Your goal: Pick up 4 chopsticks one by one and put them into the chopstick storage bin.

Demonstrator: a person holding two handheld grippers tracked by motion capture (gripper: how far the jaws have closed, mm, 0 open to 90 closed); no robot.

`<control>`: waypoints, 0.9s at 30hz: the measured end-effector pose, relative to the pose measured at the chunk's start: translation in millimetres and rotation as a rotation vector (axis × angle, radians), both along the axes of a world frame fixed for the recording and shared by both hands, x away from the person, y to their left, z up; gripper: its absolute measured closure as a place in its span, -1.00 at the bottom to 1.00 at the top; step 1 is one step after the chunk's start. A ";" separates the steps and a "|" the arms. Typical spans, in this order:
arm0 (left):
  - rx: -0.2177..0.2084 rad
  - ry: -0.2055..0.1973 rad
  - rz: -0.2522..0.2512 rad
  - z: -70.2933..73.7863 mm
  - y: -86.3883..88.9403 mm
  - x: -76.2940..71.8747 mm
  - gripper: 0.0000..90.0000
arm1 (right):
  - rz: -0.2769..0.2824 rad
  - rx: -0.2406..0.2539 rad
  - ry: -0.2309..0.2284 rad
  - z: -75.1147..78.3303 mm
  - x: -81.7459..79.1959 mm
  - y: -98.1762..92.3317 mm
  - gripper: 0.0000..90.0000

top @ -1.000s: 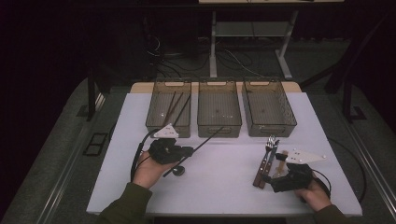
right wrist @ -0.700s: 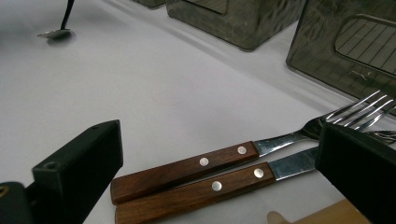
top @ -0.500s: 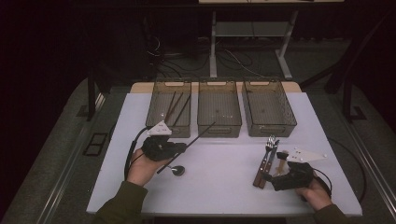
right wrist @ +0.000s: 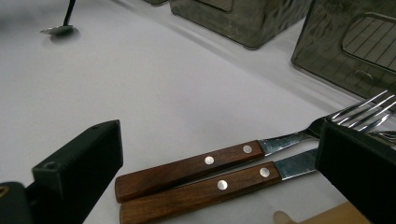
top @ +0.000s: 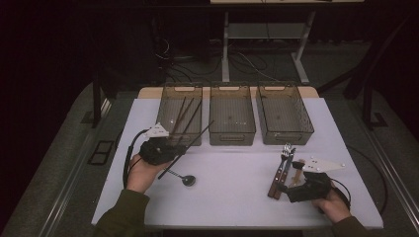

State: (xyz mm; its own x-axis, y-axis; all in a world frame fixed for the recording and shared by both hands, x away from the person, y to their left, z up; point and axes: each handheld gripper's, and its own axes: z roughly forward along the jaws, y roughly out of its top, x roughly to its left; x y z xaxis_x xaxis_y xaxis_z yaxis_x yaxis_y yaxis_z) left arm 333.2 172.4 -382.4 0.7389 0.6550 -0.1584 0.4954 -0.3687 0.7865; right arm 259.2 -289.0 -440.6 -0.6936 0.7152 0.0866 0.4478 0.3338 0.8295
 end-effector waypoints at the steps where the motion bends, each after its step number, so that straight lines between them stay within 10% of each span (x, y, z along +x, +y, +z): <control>1: -0.001 -0.001 0.006 -0.2 0.7 0.5 0.91 | 0.000 0.001 0.001 0.1 -0.1 0.1 -0.99; 27: -0.034 -0.046 0.116 13.7 21.1 37.2 0.91 | -0.010 0.000 0.008 -0.8 -1.1 1.2 -0.99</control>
